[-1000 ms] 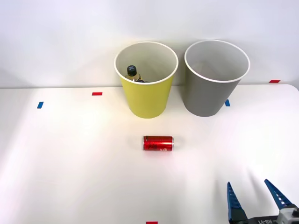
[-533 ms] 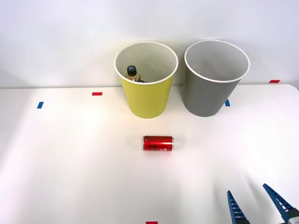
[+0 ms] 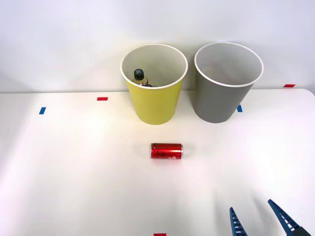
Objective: Put cans in the gray bin, plastic bottles in the light green bin
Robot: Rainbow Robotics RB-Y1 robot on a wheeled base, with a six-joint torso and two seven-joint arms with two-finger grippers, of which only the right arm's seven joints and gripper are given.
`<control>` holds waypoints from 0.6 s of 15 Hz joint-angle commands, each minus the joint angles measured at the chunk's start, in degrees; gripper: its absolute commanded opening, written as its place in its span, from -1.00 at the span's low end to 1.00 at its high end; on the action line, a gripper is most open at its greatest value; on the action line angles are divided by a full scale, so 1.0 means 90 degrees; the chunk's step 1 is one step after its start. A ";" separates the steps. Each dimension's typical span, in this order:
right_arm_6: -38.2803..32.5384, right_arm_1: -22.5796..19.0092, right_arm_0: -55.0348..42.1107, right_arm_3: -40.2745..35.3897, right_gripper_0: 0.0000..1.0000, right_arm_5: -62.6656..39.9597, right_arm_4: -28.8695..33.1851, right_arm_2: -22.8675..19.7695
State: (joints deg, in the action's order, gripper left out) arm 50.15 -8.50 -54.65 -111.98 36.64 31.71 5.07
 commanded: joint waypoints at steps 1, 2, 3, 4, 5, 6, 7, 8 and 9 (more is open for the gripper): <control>0.0190 0.0105 -0.0198 0.0000 1.00 0.0059 0.0002 0.0160; 0.0248 0.0173 -0.0246 0.0000 1.00 0.0059 0.0002 0.0170; 0.0317 0.0232 -0.0276 0.0000 1.00 0.0059 0.0002 0.0170; 0.0483 0.0290 -0.0295 0.0000 1.00 0.0059 0.0002 0.0189; 0.0815 0.0349 -0.0324 0.0000 1.00 0.0059 -0.0027 0.0189; 0.1088 0.0369 -0.0354 0.0000 1.00 0.0050 -0.0154 0.0189; 0.1274 0.0369 -0.0393 0.0000 1.00 0.0050 -0.0252 0.0189; 0.1440 0.0369 -0.0432 0.0010 1.00 0.0040 -0.0330 0.0179; 0.1479 0.0378 -0.0471 0.0010 1.00 0.0030 -0.0369 0.0150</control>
State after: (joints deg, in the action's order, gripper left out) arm 62.90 -5.18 -58.50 -111.93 37.04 28.92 6.64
